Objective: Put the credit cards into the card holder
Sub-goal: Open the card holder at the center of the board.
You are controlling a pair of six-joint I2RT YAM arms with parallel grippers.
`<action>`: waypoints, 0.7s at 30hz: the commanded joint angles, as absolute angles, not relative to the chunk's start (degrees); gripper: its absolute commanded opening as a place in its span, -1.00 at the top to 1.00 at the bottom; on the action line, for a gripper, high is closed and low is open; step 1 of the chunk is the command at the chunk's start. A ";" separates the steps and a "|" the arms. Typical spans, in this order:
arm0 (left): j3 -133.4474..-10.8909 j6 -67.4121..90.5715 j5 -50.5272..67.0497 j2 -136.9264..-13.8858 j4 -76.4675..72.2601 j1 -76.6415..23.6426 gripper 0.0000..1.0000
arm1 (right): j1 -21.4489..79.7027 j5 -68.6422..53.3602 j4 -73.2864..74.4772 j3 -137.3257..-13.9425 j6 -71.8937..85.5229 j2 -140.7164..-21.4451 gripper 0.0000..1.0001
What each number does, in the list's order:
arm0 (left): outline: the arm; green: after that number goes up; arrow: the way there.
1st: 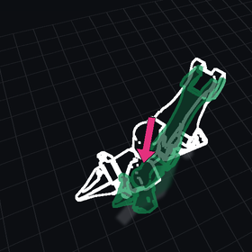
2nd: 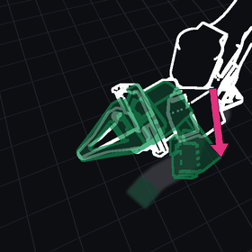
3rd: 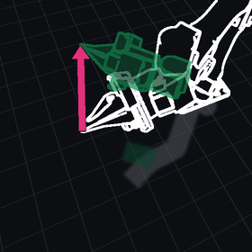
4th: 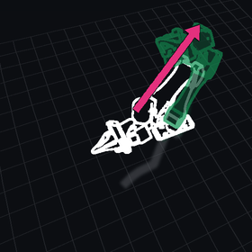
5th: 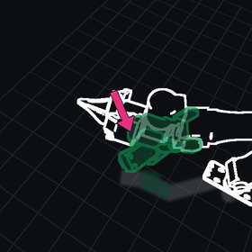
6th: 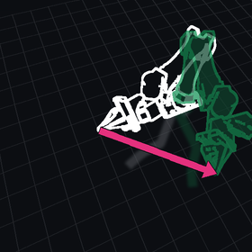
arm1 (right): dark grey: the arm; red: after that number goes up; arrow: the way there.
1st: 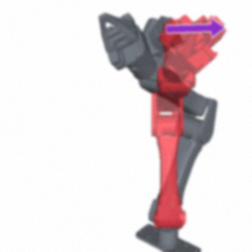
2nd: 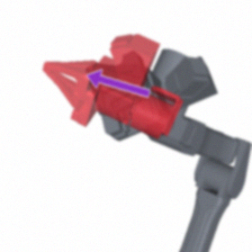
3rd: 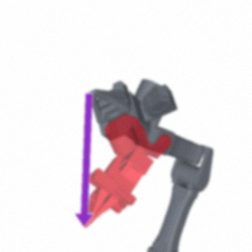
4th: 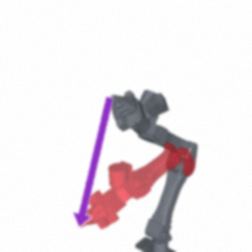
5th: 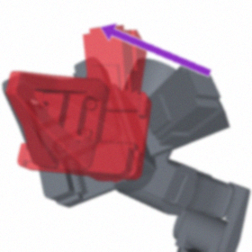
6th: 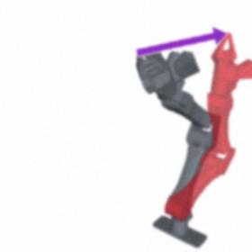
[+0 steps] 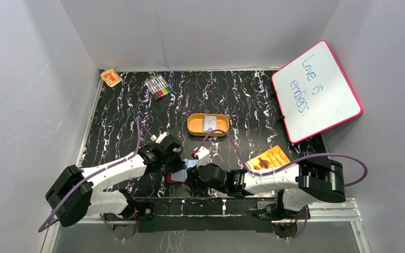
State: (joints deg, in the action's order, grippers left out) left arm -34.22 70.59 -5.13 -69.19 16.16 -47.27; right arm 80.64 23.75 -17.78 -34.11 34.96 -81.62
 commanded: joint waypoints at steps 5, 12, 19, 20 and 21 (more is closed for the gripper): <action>-33.99 70.80 -5.31 -68.29 16.33 -47.42 1.00 | 80.74 24.37 -17.31 -39.03 34.81 -86.40 -0.29; -34.06 70.48 -5.36 -68.29 16.70 -47.46 1.00 | 80.73 28.22 -14.71 -41.94 35.24 -89.27 -0.27; -34.29 70.01 -5.75 -68.64 17.32 -47.37 1.00 | 80.64 30.12 -12.88 -42.77 35.55 -90.26 -0.20; -34.20 69.98 -5.84 -68.76 17.39 -47.40 1.00 | 80.60 29.95 -12.87 -42.72 35.45 -90.26 -0.21; -34.19 69.95 -5.93 -68.88 17.39 -47.38 1.00 | 80.65 29.64 -12.88 -42.59 35.38 -90.18 -0.22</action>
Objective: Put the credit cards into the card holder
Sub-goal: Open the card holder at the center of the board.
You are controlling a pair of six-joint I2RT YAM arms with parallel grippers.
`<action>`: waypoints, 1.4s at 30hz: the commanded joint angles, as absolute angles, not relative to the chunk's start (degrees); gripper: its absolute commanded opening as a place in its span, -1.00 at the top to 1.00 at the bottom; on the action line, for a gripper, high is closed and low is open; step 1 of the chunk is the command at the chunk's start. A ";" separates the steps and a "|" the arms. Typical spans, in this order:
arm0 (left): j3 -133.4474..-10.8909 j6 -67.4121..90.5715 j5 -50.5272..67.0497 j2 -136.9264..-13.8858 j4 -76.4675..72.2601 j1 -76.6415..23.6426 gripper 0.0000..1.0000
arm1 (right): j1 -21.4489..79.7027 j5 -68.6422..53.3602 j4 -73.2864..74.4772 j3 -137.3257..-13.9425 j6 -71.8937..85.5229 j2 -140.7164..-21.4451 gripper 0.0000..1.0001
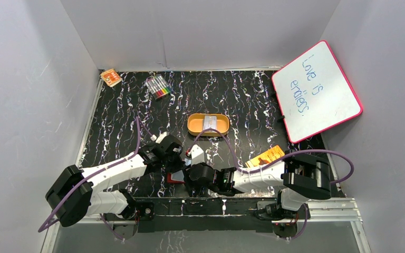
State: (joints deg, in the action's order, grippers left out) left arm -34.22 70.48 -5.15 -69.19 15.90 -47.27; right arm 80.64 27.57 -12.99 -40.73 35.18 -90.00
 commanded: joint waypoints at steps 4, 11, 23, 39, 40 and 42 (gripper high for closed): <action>-34.19 69.59 -6.06 -69.93 17.31 -47.41 1.00 | 80.75 28.33 -14.64 -40.46 34.92 -88.93 -0.28; -34.10 68.99 -6.11 -71.87 17.20 -47.37 1.00 | 80.73 28.27 -15.99 -37.39 34.16 -85.59 -0.29; -33.41 69.60 -6.01 -71.57 16.96 -47.37 1.00 | 80.69 28.64 -15.57 -38.93 32.83 -87.27 -0.27; -31.18 69.90 -5.82 -69.81 15.63 -47.40 1.00 | 79.62 30.70 -10.07 -39.06 39.62 -82.71 0.23; -31.00 69.88 -5.83 -69.71 15.57 -47.38 1.00 | 79.20 28.68 -11.62 -38.67 39.26 -82.21 0.20; -30.78 69.89 -5.81 -69.57 15.47 -47.43 1.00 | 78.61 25.60 -13.74 -38.33 39.71 -81.49 0.14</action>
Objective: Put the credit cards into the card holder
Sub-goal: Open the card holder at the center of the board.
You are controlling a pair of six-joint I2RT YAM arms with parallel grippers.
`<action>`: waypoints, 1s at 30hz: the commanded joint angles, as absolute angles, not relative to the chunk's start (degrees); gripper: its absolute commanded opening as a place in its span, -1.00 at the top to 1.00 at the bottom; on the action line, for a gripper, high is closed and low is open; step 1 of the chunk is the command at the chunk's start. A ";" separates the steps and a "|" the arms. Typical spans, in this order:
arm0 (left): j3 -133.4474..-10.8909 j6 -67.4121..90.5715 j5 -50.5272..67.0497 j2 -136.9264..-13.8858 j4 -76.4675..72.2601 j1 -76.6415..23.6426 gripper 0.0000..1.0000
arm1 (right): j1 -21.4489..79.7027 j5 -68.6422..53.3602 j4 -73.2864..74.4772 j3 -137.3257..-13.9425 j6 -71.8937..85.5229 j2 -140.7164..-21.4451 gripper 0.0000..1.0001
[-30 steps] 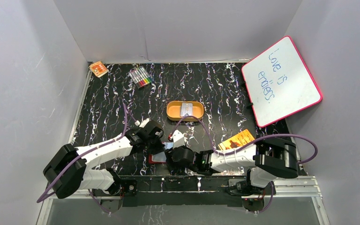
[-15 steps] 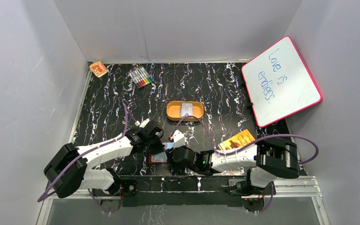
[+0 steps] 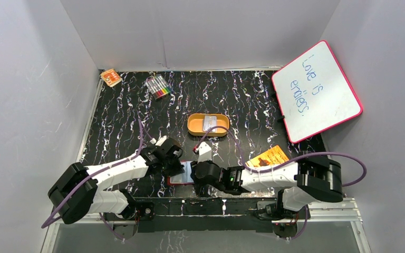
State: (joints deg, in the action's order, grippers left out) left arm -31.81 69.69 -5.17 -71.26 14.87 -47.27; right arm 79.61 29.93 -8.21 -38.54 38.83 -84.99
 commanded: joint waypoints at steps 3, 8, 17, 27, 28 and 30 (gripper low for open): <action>-30.42 70.08 -5.71 -69.37 15.12 -47.40 1.00 | 76.55 20.63 -16.16 -37.99 41.85 -81.02 0.05; -29.97 70.23 -5.67 -68.71 14.79 -47.39 1.00 | 70.67 9.23 -18.20 -38.17 47.63 -82.53 -0.01; -29.79 69.81 -5.91 -66.56 14.85 -47.37 0.60 | 66.61 2.89 -18.91 -37.43 52.53 -85.04 -0.06; -30.76 68.83 -6.67 -66.64 16.24 -47.37 0.58 | 64.80 0.77 -18.07 -37.08 54.38 -86.94 -0.02; -30.95 68.78 -6.82 -66.50 16.68 -47.37 0.58 | 64.64 0.63 -17.83 -37.11 54.47 -87.08 -0.02; -31.11 68.60 -7.10 -65.88 17.02 -47.42 0.55 | 64.45 0.62 -17.33 -37.11 54.62 -87.25 -0.02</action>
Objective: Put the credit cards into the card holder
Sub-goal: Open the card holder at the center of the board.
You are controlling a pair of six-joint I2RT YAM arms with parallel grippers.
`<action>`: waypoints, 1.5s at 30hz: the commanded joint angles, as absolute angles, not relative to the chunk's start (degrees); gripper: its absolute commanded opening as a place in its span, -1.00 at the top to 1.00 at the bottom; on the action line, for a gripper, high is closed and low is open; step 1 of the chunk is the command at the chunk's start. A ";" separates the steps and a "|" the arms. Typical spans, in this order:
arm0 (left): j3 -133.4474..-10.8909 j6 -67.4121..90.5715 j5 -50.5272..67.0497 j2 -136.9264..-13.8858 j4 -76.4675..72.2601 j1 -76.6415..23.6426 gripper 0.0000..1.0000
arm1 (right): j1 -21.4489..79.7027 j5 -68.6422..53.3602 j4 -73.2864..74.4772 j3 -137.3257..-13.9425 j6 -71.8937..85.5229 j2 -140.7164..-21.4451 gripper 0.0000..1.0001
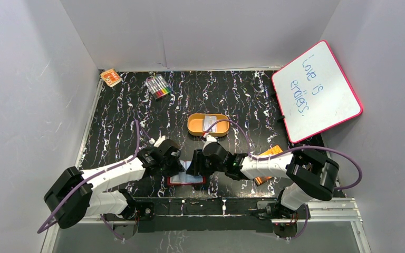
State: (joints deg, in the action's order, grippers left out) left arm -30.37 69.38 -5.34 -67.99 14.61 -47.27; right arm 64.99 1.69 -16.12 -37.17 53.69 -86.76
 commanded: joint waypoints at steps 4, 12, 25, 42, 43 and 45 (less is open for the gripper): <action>-30.95 68.46 -7.50 -63.94 17.34 -47.42 0.50 | 64.10 1.13 -16.20 -36.84 55.00 -87.02 -0.02; -30.22 68.36 -8.48 -60.50 18.12 -47.37 0.52 | 63.58 0.73 -15.21 -37.06 55.02 -87.69 0.08; -29.81 68.49 -9.05 -58.97 18.74 -47.37 0.72 | 63.53 0.77 -13.25 -38.79 52.63 -87.71 0.04; -28.85 68.46 -9.67 -57.81 19.63 -47.38 0.32 | 63.53 0.79 -12.14 -39.73 52.24 -89.29 0.08; -29.03 68.26 -10.05 -57.87 20.08 -47.38 0.31 | 63.50 0.79 -11.89 -39.87 52.15 -89.30 0.08; -29.49 68.07 -11.20 -57.92 21.64 -47.39 0.31 | 63.54 0.99 -11.25 -40.09 52.07 -89.22 0.08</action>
